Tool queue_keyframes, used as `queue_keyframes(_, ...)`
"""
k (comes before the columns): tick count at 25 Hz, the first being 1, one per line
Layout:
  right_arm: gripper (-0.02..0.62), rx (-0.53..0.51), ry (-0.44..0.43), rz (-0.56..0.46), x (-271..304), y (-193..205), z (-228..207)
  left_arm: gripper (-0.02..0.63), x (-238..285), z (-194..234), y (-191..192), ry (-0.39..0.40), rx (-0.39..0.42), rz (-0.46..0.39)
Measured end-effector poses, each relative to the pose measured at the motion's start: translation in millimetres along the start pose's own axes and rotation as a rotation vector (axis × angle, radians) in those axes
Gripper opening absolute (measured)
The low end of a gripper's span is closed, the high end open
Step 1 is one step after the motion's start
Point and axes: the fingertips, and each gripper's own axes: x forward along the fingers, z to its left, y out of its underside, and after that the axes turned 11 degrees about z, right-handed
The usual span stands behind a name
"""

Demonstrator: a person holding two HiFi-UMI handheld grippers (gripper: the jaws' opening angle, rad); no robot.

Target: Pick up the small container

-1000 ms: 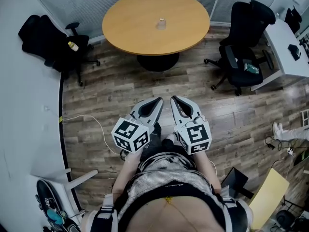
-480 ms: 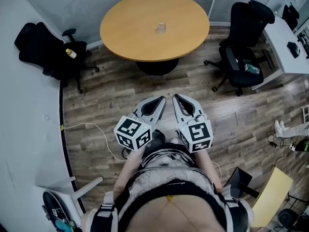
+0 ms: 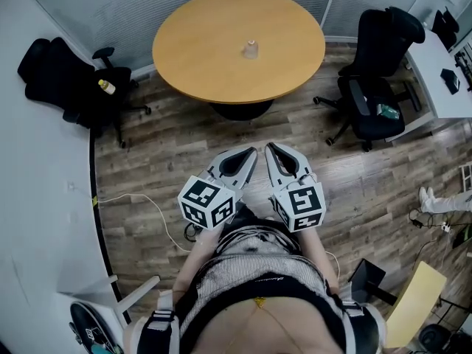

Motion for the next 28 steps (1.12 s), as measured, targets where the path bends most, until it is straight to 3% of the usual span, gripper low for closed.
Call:
queue_keyframes(15, 0.026, 0.015, 0.011, 0.033, 56.2, -12.6, 0.5, 0.005, 9.0, 49.4, -12.2, 0.035, -0.013, 0.02)
queue_keyframes(28, 0.026, 0.028, 0.011, 0.043, 85.8, -17.0, 27.2, 0.005, -20.8, 88.4, -9.8, 0.027, -0.011, 0.028)
